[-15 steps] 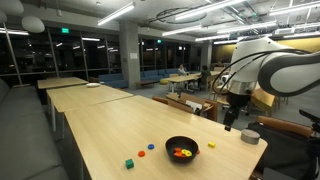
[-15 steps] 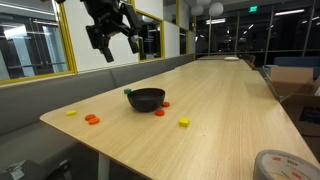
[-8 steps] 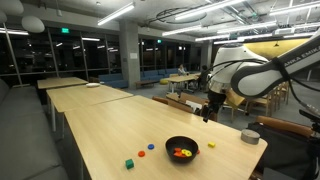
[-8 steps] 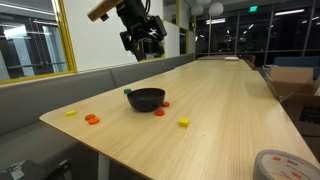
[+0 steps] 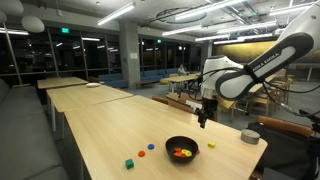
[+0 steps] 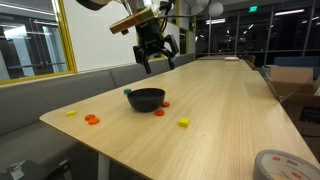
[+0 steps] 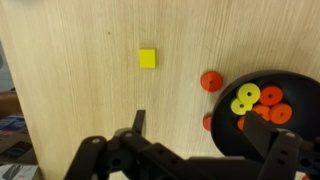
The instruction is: Put the rings inside the black bowl
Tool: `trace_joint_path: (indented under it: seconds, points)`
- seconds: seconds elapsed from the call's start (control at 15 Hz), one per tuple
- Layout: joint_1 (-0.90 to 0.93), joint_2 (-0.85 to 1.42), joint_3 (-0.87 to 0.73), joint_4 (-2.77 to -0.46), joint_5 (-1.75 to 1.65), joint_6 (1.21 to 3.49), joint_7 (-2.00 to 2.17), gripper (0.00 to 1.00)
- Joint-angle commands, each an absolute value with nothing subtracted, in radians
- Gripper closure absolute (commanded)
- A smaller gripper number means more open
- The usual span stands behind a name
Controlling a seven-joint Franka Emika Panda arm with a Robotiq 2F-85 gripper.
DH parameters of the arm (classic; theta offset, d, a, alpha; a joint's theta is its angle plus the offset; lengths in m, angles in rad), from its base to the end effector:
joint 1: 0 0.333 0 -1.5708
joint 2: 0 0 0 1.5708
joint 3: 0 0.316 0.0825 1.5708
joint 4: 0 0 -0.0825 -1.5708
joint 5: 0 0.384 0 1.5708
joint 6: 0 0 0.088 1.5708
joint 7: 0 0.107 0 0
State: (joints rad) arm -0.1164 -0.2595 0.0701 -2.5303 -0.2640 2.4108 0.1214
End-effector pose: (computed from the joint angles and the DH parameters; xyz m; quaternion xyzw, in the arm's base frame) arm 0.4472 -0.0224 0.3815 0.9923 0.0080 0.0719 0.1008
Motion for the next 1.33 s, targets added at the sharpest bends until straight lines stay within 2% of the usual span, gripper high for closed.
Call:
trace_joint_path:
  seconds: [0.0, 0.47, 1.27]
  points:
    - [-0.069, -0.248, -0.003, -2.56, -0.239, 2.444, -0.114, 0.0]
    - [0.005, -0.141, -0.071, -2.56, -0.077, 2.504, -0.452, 0.0]
    - [-0.025, 0.129, -0.04, -2.423, -0.018, 2.517, -0.29, 0.0]
